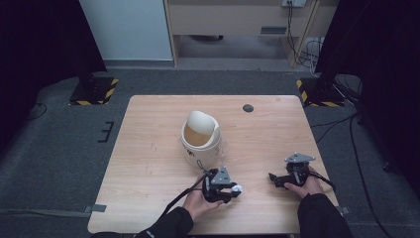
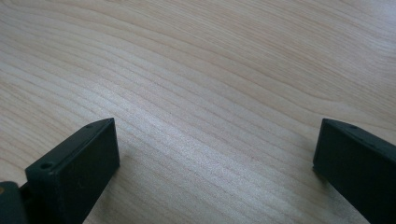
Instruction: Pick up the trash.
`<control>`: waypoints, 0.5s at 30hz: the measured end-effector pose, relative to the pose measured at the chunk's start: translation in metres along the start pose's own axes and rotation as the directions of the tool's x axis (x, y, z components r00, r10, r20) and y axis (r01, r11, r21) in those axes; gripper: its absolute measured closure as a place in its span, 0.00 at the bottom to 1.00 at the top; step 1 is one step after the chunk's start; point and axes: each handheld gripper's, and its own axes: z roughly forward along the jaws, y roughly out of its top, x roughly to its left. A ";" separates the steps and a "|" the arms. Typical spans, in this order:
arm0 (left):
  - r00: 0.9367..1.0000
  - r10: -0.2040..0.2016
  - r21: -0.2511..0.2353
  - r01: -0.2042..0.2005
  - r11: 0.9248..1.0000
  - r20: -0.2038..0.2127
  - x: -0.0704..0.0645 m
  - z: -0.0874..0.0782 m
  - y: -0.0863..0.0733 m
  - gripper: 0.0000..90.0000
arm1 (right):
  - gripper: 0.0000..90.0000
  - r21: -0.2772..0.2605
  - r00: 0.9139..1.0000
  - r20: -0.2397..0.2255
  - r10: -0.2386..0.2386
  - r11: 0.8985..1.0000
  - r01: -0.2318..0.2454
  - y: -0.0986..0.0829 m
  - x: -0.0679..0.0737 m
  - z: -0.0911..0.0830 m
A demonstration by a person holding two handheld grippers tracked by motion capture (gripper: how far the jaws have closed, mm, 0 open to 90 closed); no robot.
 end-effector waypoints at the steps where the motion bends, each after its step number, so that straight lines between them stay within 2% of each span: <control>1: 1.000 -0.005 -0.010 0.005 1.000 0.002 0.000 -0.006 -0.001 0.72 | 0.01 0.000 1.000 0.000 0.000 1.000 0.000 0.000 0.000 0.000; 4: 1.000 -0.018 -0.034 0.018 0.999 -0.003 0.001 -0.018 -0.003 0.72 | 0.01 0.000 1.000 0.000 0.001 1.000 -0.001 0.000 0.000 0.000; 6: 0.999 -0.033 -0.058 0.033 0.998 -0.009 0.001 -0.032 -0.005 0.72 | 0.01 0.000 1.000 0.000 0.000 1.000 0.000 0.000 0.000 0.000; 10: 0.999 -0.043 -0.076 0.042 0.996 -0.016 0.001 -0.043 -0.008 0.72 | 0.01 0.000 1.000 0.000 0.000 1.000 0.000 0.000 0.000 0.000; 15: 0.997 -0.063 -0.104 0.058 0.993 -0.045 0.004 -0.064 -0.016 0.72 | 0.01 0.000 1.000 0.000 0.002 1.000 -0.002 0.000 0.000 0.000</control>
